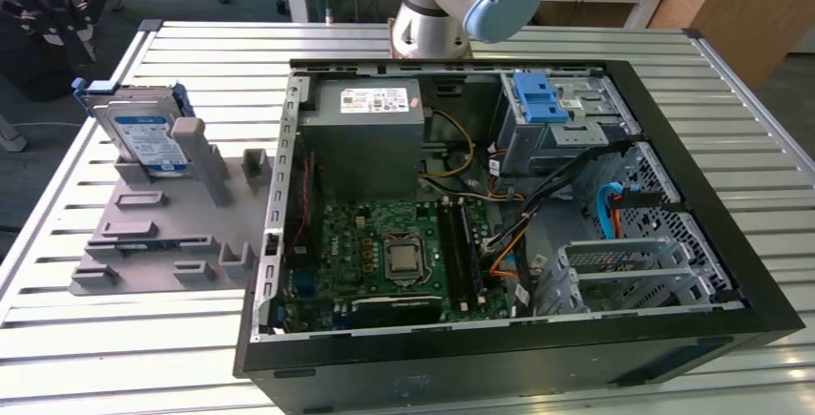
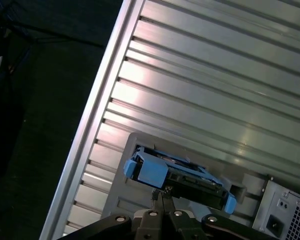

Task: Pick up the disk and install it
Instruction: 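Pick up the disk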

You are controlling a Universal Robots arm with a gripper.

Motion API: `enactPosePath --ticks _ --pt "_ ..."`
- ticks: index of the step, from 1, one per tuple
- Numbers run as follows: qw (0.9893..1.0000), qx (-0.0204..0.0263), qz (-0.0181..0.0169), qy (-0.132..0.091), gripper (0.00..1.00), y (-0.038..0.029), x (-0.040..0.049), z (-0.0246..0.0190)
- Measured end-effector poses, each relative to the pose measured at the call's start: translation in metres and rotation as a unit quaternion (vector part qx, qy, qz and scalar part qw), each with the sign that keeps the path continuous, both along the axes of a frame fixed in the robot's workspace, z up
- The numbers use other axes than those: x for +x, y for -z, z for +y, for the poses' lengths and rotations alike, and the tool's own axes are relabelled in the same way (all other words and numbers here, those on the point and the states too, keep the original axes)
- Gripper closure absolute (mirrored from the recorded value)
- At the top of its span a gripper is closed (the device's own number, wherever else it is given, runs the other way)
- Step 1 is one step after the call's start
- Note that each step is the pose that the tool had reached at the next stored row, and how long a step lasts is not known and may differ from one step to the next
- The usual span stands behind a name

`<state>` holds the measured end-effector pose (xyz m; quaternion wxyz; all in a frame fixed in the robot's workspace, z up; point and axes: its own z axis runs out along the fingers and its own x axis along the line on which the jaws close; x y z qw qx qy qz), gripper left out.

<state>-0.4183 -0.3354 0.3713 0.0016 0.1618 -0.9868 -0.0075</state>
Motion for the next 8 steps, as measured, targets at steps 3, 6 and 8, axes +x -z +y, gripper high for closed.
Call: enactPosePath --ticks 3,6,8 --pt "1.0 0.0 0.0 -0.004 0.89 0.0 0.0 0.0" --pt "1.0 0.0 0.0 -0.008 0.89 0.0 0.0 0.0" --pt "0.9999 0.0 0.0 -0.011 0.89 0.0 0.0 0.0"
